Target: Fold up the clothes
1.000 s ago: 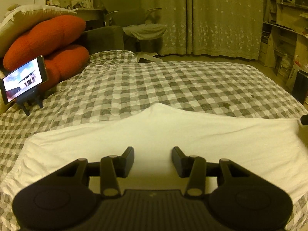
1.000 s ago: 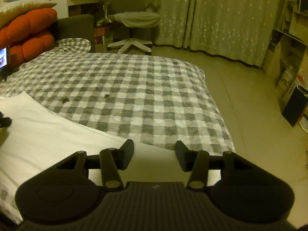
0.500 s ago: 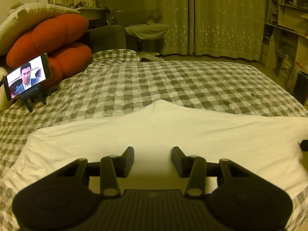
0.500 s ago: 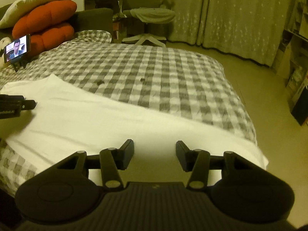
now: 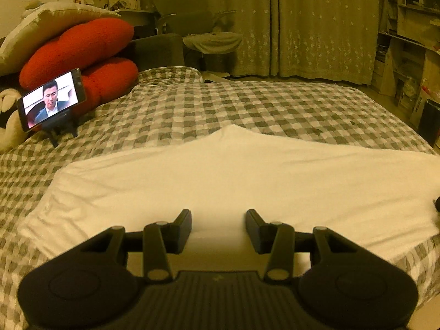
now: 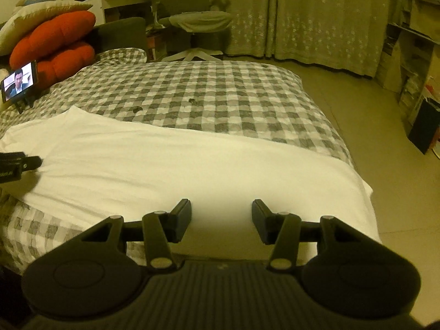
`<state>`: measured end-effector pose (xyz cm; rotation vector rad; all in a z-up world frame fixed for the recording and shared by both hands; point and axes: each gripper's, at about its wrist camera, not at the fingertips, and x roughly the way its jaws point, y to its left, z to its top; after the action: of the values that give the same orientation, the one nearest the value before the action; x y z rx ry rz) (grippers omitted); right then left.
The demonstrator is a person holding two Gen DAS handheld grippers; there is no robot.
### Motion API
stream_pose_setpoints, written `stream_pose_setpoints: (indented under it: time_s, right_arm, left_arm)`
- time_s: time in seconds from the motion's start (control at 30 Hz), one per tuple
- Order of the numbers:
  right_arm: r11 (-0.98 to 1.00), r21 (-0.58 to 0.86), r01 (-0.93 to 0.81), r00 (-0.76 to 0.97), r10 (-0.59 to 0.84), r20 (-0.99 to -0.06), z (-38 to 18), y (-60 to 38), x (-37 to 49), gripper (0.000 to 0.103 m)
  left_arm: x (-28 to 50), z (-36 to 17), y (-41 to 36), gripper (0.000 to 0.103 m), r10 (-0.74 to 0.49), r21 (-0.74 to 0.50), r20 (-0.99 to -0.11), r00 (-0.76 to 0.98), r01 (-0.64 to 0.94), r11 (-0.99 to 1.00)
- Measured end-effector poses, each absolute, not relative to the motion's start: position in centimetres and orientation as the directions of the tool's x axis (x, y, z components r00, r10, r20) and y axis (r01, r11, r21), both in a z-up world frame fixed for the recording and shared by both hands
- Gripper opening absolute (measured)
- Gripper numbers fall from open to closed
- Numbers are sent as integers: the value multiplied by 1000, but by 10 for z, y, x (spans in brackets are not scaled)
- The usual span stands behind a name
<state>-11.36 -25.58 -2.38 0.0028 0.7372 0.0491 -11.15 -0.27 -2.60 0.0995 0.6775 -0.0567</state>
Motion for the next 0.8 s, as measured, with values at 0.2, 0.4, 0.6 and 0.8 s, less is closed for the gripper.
stream_pose_setpoints:
  time_s: [0.2, 0.4, 0.6, 0.8]
  right_arm:
    - [999, 49, 1, 743, 32, -668, -23, -270, -127, 53]
    - [959, 226, 171, 737, 28, -675, -18, -326, -130, 53]
    - [866, 326, 378, 714, -48, -698, -22, -375, -139, 53]
    - [714, 512, 478, 740, -13, -672, -29, -413, -158, 54]
  left_arm:
    - [-123, -25, -2, 45, -32, 65, -636, 771, 95, 993]
    - [-129, -24, -4, 45, -50, 71, -642, 765, 125, 990]
    - [-129, -22, -4, 45, -68, 51, -650, 757, 133, 990]
    - [-131, -16, -3, 45, -143, -20, -633, 761, 168, 986]
